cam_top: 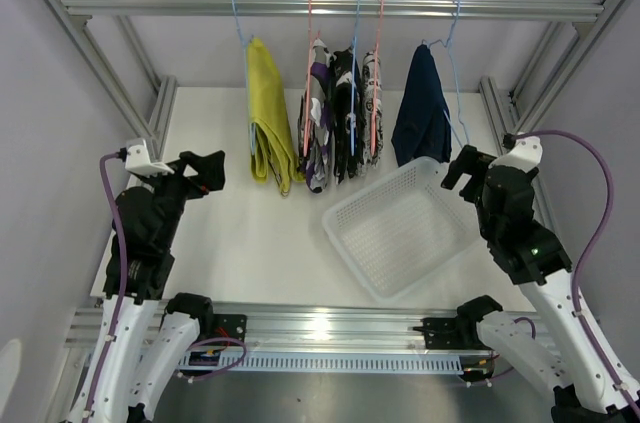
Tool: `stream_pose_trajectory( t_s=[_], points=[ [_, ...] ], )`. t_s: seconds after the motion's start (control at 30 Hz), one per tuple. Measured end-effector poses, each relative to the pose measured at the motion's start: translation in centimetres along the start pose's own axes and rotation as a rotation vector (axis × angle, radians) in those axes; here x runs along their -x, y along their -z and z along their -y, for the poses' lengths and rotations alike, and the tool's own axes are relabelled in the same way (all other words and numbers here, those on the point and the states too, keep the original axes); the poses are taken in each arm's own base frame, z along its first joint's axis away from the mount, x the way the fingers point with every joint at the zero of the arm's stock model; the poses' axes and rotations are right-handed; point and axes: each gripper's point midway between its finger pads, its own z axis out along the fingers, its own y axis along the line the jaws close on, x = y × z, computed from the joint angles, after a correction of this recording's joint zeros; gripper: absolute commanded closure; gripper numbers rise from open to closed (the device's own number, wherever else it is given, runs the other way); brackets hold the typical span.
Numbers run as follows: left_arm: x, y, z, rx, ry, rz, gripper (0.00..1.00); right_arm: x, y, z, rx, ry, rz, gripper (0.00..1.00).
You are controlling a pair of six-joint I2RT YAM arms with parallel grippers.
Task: Remove the trousers from the hanger
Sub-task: Pick up the hanger from the clothesline.
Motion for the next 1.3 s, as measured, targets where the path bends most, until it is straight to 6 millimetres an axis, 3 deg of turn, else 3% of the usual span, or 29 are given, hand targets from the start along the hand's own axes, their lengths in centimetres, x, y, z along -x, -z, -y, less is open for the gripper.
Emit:
stream_pose_trajectory(
  t_s=[0.1, 0.2, 0.3, 0.43, 0.53, 0.7, 0.9, 1.03, 1.3],
  points=[
    [-0.1, -0.1, 0.0, 0.001, 0.001, -0.006, 0.0, 0.3, 0.0, -0.1, 0.004, 0.006, -0.006, 0.0],
    [-0.4, -0.3, 0.1, -0.004, 0.006, -0.019, 0.01, 2.4, 0.4, 0.7, -0.051, -0.008, 0.039, 0.0],
    [-0.8, -0.6, 0.1, -0.003, 0.008, -0.033, 0.01, 4.7, 1.4, 2.2, -0.121, -0.034, 0.112, 0.01],
    [-1.5, -1.2, -0.1, 0.003, 0.014, -0.063, 0.01, 5.7, 2.7, 4.7, -0.224, -0.054, 0.171, 0.01],
    [-1.9, -1.4, -0.1, 0.002, 0.016, -0.078, 0.01, 5.6, 3.3, 5.7, -0.25, -0.065, 0.191, 0.01],
    [-2.1, -1.4, 0.4, -0.021, 0.027, -0.088, 0.0, 5.0, 4.0, 5.3, -0.17, -0.079, 0.211, 0.01],
    [-0.8, -0.5, 0.9, -0.048, 0.034, -0.026, 0.01, 4.9, 5.1, 5.8, -0.146, -0.118, 0.253, 0.0],
    [0.4, 0.0, 1.6, -0.081, 0.036, 0.022, 0.0, 4.0, 5.0, 6.1, -0.147, -0.116, 0.251, 0.01],
    [0.3, 0.3, 1.5, -0.088, 0.034, 0.031, 0.01, 3.4, 4.3, 5.6, -0.127, -0.086, 0.246, 0.01]
  ],
)
